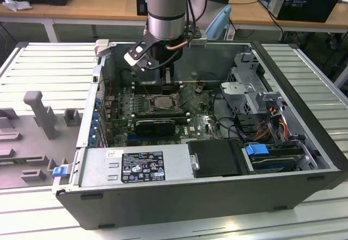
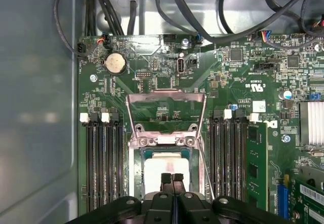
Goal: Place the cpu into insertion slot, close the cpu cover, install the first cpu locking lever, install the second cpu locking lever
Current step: 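Close the cpu cover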
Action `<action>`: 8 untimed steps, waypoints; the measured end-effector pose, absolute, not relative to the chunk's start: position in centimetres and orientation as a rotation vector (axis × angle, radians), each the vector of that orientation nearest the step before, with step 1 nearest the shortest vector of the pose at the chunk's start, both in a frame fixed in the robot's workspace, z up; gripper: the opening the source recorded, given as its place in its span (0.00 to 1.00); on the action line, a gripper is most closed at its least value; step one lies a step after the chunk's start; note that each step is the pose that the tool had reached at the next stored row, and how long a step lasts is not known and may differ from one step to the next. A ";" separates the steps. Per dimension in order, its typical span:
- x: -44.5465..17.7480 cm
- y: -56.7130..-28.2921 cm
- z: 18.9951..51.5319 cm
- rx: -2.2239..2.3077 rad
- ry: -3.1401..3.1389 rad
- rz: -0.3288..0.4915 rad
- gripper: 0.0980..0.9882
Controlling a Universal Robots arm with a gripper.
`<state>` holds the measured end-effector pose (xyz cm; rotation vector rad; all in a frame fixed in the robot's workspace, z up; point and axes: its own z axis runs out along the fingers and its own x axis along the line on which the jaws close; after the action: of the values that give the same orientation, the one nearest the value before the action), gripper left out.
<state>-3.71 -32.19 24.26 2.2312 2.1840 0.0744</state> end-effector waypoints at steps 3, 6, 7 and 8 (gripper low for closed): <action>-3.7 -32.2 24.5 2.232 2.184 0.075 0.01; -3.7 -32.2 24.6 2.232 2.183 0.074 0.01; -3.7 -32.2 24.6 2.232 2.183 0.074 0.01; -3.7 -32.2 24.6 2.231 2.183 0.074 0.01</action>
<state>-3.71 -32.19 24.64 2.2315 2.1835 0.0742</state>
